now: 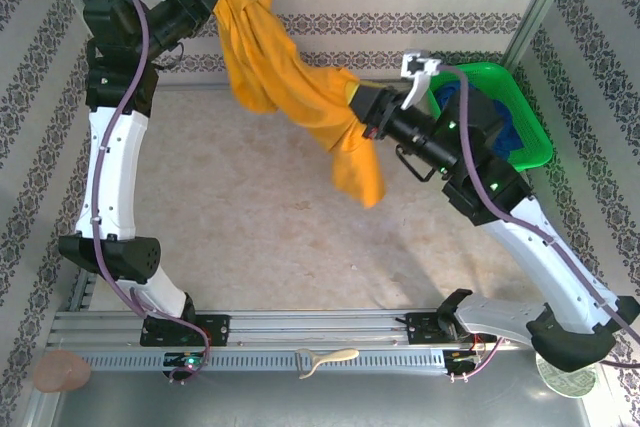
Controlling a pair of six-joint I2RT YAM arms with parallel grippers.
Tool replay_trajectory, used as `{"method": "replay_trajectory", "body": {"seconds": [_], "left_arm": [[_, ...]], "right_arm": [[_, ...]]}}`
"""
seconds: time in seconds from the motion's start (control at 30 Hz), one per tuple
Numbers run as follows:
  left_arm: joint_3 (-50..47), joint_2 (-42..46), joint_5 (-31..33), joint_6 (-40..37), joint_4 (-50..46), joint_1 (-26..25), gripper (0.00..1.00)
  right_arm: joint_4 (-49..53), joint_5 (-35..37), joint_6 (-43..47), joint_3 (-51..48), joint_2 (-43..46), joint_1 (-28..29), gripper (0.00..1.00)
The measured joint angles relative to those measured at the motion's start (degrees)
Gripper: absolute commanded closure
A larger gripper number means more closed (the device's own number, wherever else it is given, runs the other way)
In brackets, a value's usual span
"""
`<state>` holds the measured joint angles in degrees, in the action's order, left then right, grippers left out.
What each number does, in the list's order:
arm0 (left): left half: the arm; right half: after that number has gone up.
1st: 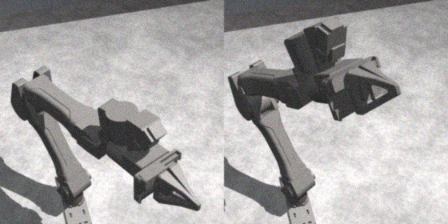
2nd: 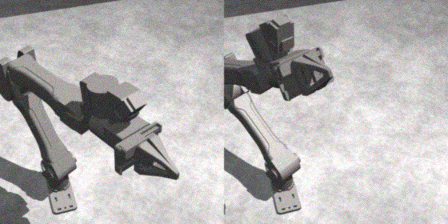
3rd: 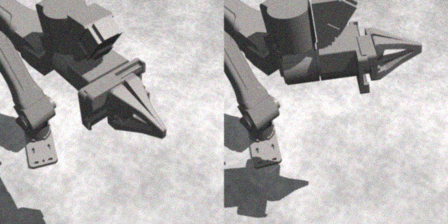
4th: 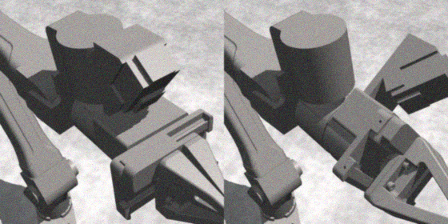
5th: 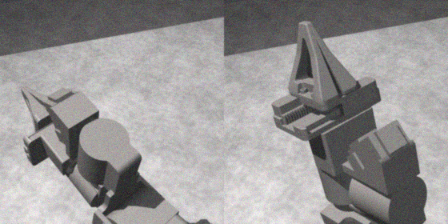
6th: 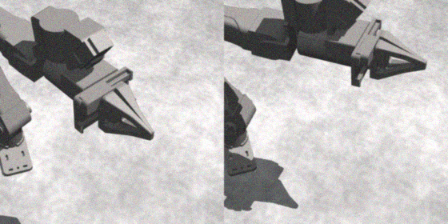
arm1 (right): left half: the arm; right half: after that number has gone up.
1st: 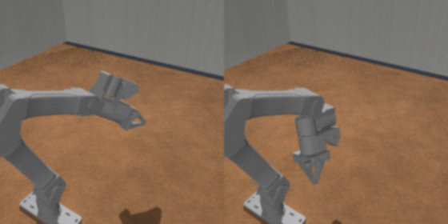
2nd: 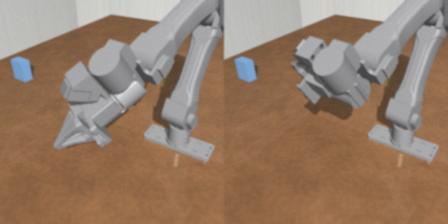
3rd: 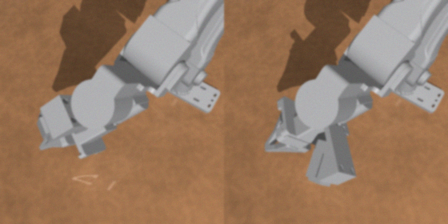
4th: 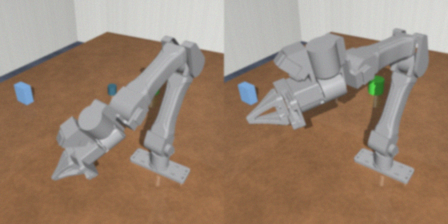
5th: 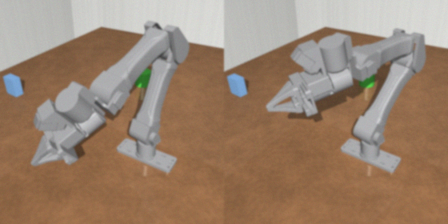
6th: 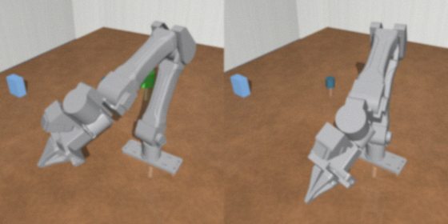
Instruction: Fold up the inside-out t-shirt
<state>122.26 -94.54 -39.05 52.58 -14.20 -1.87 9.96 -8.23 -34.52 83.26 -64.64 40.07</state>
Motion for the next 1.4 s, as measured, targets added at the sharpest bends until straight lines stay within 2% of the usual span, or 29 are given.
{"method": "replay_trajectory", "body": {"seconds": [0.07, 0.2, 0.33, 0.43, 0.53, 0.6, 0.63, 0.73, 0.83, 0.93, 1.03, 1.13, 1.27, 1.4], "left_arm": [[0.5, -0.6, 0.4, -0.5, -0.5, 0.0, 0.91], [5.4, -5.2, 0.6, -1.0, -1.7, 0.0, 0.90], [12.9, -13.8, 0.0, -1.0, -1.9, -0.4, 0.91], [22.6, -24.5, -0.7, -1.0, -3.1, -2.1, 0.90], [34.9, -38.4, -1.0, 0.6, -2.8, -5.4, 0.81], [37.8, -45.7, -0.6, 3.0, -0.5, -7.5, 0.63], [37.9, -48.1, -0.4, 4.0, 0.2, -8.2, 0.58], [37.7, -54.7, -0.9, 5.2, 0.1, -10.0, 0.54], [35.5, -56.3, -1.8, 3.1, -4.7, -10.5, 0.51], [32.0, -52.6, -1.7, -2.6, -11.0, -10.3, 0.48], [24.0, -43.1, 0.0, -9.4, -18.0, -10.0, 0.44], [9.1, -27.6, 3.5, -15.7, -20.9, -10.0, 0.41], [-17.5, -6.2, 8.1, -19.9, -18.2, -9.9, 0.39], [-41.3, 5.3, 12.3, -21.0, -14.6, -8.4, 0.38]], "right_arm": [[-0.4, 1.1, 0.0, -1.2, 0.0, 2.2, 1.00], [-2.2, 3.7, -1.0, -4.0, 0.9, 2.8, 1.00], [-4.5, 6.0, -3.3, -8.5, 2.4, -0.1, 1.00], [-7.4, 7.6, -6.4, -14.8, 3.6, -4.7, 1.00], [-9.9, 8.7, -9.7, -22.2, 4.2, -10.3, 1.00], [-10.0, 9.4, -11.6, -26.9, 4.2, -14.1, 1.00], [-9.9, 9.5, -12.1, -28.6, 4.2, -15.4, 1.00], [-9.8, 9.5, -12.7, -32.8, 4.2, -19.1, 1.00], [-10.1, 9.1, -12.7, -36.0, 4.0, -22.2, 1.00], [-10.4, 8.8, -12.0, -38.2, 3.3, -24.3, 1.00], [-10.4, 8.8, -11.2, -39.4, 3.1, -25.2, 1.00], [-10.5, 8.9, -10.1, -40.1, 3.6, -26.2, 1.00], [-10.4, 8.8, -9.6, -42.0, 5.9, -28.4, 1.00], [-10.3, 8.6, -9.2, -43.1, 7.3, -29.9, 1.00]]}}
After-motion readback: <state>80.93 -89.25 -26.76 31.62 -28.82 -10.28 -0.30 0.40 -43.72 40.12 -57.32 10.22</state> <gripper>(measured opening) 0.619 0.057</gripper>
